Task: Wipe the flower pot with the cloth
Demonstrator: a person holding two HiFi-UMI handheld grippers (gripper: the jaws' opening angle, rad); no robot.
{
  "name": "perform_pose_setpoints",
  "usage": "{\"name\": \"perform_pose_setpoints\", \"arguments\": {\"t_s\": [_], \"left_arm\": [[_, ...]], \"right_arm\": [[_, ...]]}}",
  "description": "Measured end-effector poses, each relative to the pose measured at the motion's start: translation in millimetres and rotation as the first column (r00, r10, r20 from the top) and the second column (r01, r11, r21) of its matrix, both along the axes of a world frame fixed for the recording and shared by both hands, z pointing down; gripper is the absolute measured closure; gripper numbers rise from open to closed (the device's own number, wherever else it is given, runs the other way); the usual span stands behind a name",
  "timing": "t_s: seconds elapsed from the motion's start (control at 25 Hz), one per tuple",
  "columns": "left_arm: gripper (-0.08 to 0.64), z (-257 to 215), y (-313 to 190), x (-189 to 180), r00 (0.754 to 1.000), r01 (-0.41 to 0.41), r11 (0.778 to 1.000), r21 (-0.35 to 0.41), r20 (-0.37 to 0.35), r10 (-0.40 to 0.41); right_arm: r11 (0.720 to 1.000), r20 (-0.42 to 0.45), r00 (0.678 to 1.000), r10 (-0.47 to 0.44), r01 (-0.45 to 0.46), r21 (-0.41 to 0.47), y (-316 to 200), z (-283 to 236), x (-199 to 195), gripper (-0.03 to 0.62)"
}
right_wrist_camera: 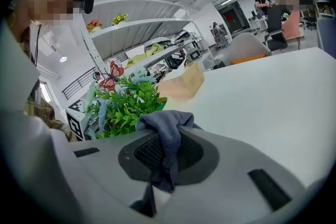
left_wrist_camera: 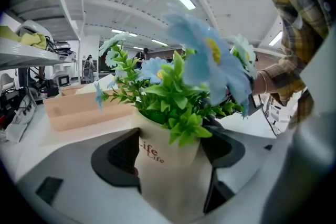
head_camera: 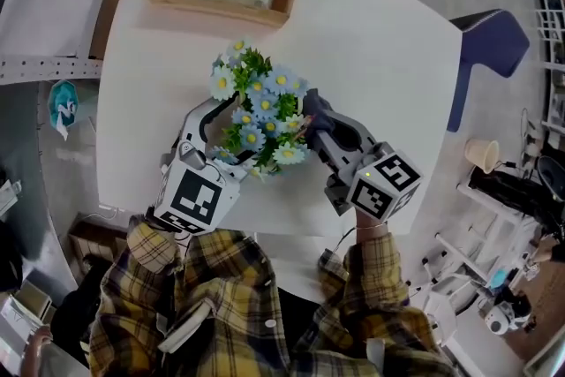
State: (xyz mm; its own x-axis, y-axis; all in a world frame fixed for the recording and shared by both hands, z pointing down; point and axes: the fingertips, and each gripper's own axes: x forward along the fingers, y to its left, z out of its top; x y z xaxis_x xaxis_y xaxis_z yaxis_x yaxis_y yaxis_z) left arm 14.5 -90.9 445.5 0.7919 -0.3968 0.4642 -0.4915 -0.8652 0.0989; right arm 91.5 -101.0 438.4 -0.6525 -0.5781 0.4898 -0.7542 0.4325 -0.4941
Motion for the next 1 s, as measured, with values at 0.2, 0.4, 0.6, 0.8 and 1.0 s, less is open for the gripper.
{"name": "perform_pose_setpoints", "arguments": {"t_s": [0.2,0.4,0.6,0.8,1.0], "left_arm": [[0.179,-3.0,-0.2,8.6,0.999,-0.051,0.999,0.001,0.008,0.051],[0.179,0.3,-0.4,10.0,0.993,-0.117,0.993,-0.004,0.019,0.118],[0.179,0.7,-1.7,13.0,0.98,-0.195,0.981,-0.009,0.027,0.195],[0.193,-0.4,-1.4,10.0,0.953,-0.3,0.954,-0.013,0.036,0.3],[0.202,-1.8,-2.5,9.3,0.931,-0.362,0.932,-0.018,0.041,0.362]], "right_arm": [[0.998,-0.024,0.998,-0.051,0.051,-0.021,-1.6,-2.8,7.6,0.571],[0.996,-0.048,0.996,-0.076,0.074,-0.047,-11.9,3.2,10.8,0.571],[0.994,-0.058,0.994,-0.091,0.087,-0.065,-27.4,7.7,16.8,0.571],[0.989,-0.052,0.99,-0.132,0.128,-0.079,-40.9,10.8,18.6,0.571],[0.981,-0.043,0.983,-0.179,0.175,-0.088,-54.0,15.0,20.1,0.571]]}}
